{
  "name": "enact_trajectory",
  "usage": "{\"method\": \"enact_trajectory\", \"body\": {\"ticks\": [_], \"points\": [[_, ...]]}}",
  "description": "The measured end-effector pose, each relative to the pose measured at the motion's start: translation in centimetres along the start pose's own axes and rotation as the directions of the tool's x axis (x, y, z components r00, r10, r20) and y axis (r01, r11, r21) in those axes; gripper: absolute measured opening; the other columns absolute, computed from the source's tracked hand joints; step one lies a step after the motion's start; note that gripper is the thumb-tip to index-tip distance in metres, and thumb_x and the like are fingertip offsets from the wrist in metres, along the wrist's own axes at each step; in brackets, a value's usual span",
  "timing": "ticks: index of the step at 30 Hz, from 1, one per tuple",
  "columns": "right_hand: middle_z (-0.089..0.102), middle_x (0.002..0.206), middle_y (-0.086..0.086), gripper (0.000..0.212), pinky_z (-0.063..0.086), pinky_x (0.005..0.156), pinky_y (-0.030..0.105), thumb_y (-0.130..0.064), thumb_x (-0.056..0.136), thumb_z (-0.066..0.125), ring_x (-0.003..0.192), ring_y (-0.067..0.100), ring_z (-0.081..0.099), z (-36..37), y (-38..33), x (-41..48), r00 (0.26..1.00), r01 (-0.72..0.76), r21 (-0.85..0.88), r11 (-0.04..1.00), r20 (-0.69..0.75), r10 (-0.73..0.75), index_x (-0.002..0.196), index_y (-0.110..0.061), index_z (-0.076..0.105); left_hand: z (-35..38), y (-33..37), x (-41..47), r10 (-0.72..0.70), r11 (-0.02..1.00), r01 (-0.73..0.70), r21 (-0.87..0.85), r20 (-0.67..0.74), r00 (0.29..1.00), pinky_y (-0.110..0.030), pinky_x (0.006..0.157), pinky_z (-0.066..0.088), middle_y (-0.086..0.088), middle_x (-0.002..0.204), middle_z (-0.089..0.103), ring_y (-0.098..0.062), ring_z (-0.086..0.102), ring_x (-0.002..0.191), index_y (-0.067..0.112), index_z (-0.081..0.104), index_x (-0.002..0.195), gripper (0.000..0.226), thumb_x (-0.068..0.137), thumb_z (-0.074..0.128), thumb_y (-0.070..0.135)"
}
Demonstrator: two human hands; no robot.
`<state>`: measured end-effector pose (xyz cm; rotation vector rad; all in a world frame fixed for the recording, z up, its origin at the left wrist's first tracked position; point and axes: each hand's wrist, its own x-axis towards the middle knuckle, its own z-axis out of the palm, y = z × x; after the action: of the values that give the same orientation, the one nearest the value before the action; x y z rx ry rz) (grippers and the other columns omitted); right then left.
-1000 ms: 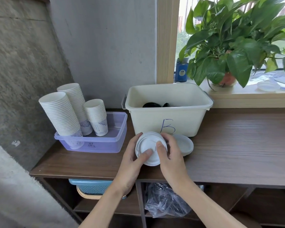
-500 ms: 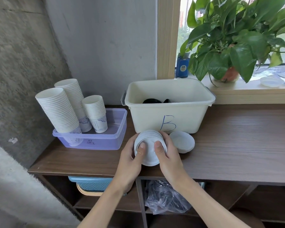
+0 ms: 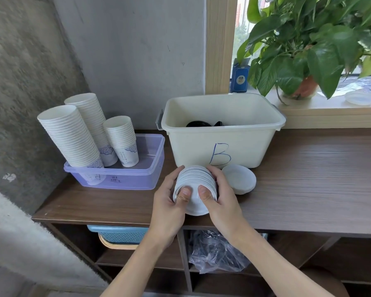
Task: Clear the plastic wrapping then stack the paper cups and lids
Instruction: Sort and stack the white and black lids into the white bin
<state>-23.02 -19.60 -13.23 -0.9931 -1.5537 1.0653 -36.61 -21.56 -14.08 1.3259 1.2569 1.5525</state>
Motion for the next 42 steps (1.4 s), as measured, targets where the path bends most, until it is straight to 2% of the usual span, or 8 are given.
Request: {"method": "enact_trajectory", "body": {"ticks": [9, 15, 18, 23, 27, 32, 38, 42], "points": [[0.058, 0.114, -0.006, 0.039, 0.043, 0.093, 0.019, -0.026, 0.082, 0.058, 0.109, 0.008, 0.053, 0.1, 0.1, 0.0, 0.998, 0.059, -0.014, 0.998, -0.023, -0.059, 0.120, -0.019, 0.050, 0.0, 0.2, -0.2, 0.039, 0.999, -0.039, 0.021, 0.009, 0.999, -0.023, 0.090, 0.050, -0.003, 0.117, 0.069, -0.017, 0.066, 0.109, 0.009, 0.055, 0.130, 0.061, 0.078, 0.062, 0.041], [0.058, 0.108, -0.009, 0.036, 0.042, 0.090, 0.016, -0.020, 0.079, 0.059, 0.104, 0.006, 0.053, 0.1, 0.2, 0.0, 0.995, 0.087, -0.041, 0.995, -0.052, -0.089, 0.114, -0.019, 0.051, 0.3, 0.0, -0.2, 0.061, 0.998, -0.061, 0.033, -0.015, 0.998, -0.022, 0.087, 0.050, 0.004, 0.111, 0.069, -0.014, 0.065, 0.104, 0.017, 0.056, 0.121, 0.039, 0.083, 0.061, 0.014], [0.058, 0.106, -0.012, 0.034, 0.041, 0.088, 0.012, -0.020, 0.079, 0.060, 0.102, 0.003, 0.054, 0.0, 0.1, 0.0, 0.995, 0.082, -0.026, 0.996, -0.057, -0.083, 0.112, -0.024, 0.052, 0.3, 0.2, -0.3, 0.068, 0.997, -0.068, 0.040, 0.014, 0.998, -0.021, 0.087, 0.049, 0.004, 0.111, 0.068, -0.012, 0.065, 0.104, 0.016, 0.055, 0.122, 0.039, 0.084, 0.062, 0.017], [0.059, 0.103, -0.016, 0.035, 0.043, 0.087, 0.015, -0.011, 0.085, 0.065, 0.099, 0.002, 0.055, -0.6, 0.3, 0.2, 0.998, 0.068, -0.028, 0.997, -0.007, -0.068, 0.111, -0.031, 0.052, -0.1, 0.3, -0.5, 0.075, 0.985, -0.087, 0.150, 0.083, 0.994, -0.020, 0.095, 0.047, 0.012, 0.125, 0.061, -0.005, 0.058, 0.117, 0.025, 0.049, 0.132, 0.055, 0.082, 0.062, 0.043], [0.058, 0.111, -0.016, 0.034, 0.042, 0.092, 0.016, -0.022, 0.089, 0.066, 0.107, 0.000, 0.054, -0.5, 0.0, 0.2, 0.999, 0.040, -0.041, 0.998, 0.021, -0.039, 0.114, -0.037, 0.050, 0.2, 0.4, -0.3, 0.059, 0.993, -0.060, 0.104, 0.006, 0.998, -0.015, 0.091, 0.047, 0.013, 0.122, 0.065, -0.003, 0.061, 0.114, 0.030, 0.055, 0.127, 0.045, 0.083, 0.065, 0.027], [0.056, 0.131, -0.012, 0.060, 0.041, 0.104, 0.027, -0.035, 0.088, 0.066, 0.123, 0.003, 0.051, -0.5, -0.3, 0.2, 0.988, -0.014, 0.020, 1.000, 0.152, 0.011, 0.140, -0.024, 0.039, 0.0, -0.2, 0.0, 0.028, 1.000, -0.028, 0.006, -0.060, 0.998, -0.043, 0.103, 0.049, -0.001, 0.127, 0.066, -0.018, 0.062, 0.119, 0.025, 0.055, 0.133, 0.057, 0.082, 0.066, 0.046], [0.058, 0.129, -0.008, 0.055, 0.044, 0.105, 0.033, -0.037, 0.088, 0.063, 0.122, 0.009, 0.054, -0.2, -0.4, 0.2, 0.994, 0.030, 0.008, 1.000, 0.105, -0.031, 0.137, -0.023, 0.041, 0.0, 0.6, -0.1, 0.002, 1.000, -0.002, 0.004, -0.007, 1.000, -0.025, 0.093, 0.050, 0.004, 0.123, 0.068, -0.013, 0.063, 0.116, 0.020, 0.055, 0.130, 0.066, 0.083, 0.059, 0.065], [0.055, 0.130, -0.010, 0.062, 0.043, 0.103, 0.029, -0.051, 0.084, 0.058, 0.121, 0.003, 0.052, -0.2, 0.1, 0.3, 1.000, 0.011, -0.014, 1.000, 0.023, -0.011, 0.138, -0.029, 0.037, -0.3, 0.8, 0.1, 0.002, 0.998, -0.010, 0.063, 0.126, 0.992, -0.030, 0.106, 0.042, 0.003, 0.134, 0.062, -0.014, 0.054, 0.129, 0.015, 0.051, 0.139, 0.049, 0.097, 0.053, 0.041]]}}
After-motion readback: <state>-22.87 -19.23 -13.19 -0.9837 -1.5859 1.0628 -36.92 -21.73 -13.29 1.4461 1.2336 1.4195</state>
